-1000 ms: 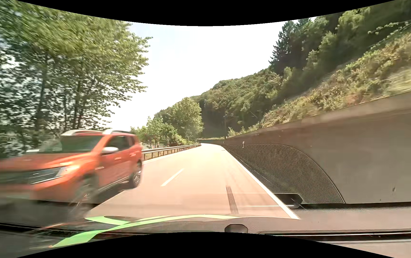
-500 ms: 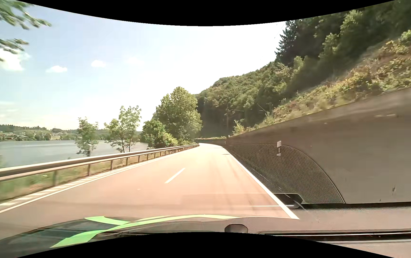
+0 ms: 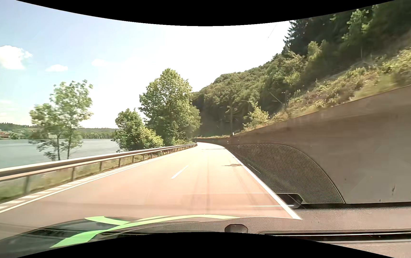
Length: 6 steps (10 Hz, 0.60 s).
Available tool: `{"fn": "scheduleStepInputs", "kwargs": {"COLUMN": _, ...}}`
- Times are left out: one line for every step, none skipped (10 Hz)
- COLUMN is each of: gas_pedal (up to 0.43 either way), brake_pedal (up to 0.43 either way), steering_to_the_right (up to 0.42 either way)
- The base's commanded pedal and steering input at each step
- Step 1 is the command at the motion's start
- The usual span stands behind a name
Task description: Follow the waypoints while adhering to traffic rules and regulations
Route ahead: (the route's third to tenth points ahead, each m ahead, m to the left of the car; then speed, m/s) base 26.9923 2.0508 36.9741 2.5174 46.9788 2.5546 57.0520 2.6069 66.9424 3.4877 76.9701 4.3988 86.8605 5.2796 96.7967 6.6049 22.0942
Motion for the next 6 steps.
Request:
{"fn": "scheduleStepInputs", "kwargs": {"gas_pedal": 0.098, "brake_pedal": 0.0, "steering_to_the_right": -0.002}}
{"fn": "scheduleStepInputs", "kwargs": {"gas_pedal": 0.098, "brake_pedal": 0.0, "steering_to_the_right": -0.002}}
{"fn": "scheduleStepInputs", "kwargs": {"gas_pedal": 0.098, "brake_pedal": 0.0, "steering_to_the_right": -0.002}}
{"fn": "scheduleStepInputs", "kwargs": {"gas_pedal": 0.11, "brake_pedal": 0.0, "steering_to_the_right": -0.002}}
{"fn": "scheduleStepInputs", "kwargs": {"gas_pedal": 0.118, "brake_pedal": 0.0, "steering_to_the_right": -0.001}}
{"fn": "scheduleStepInputs", "kwargs": {"gas_pedal": 0.13, "brake_pedal": 0.0, "steering_to_the_right": -0.001}}
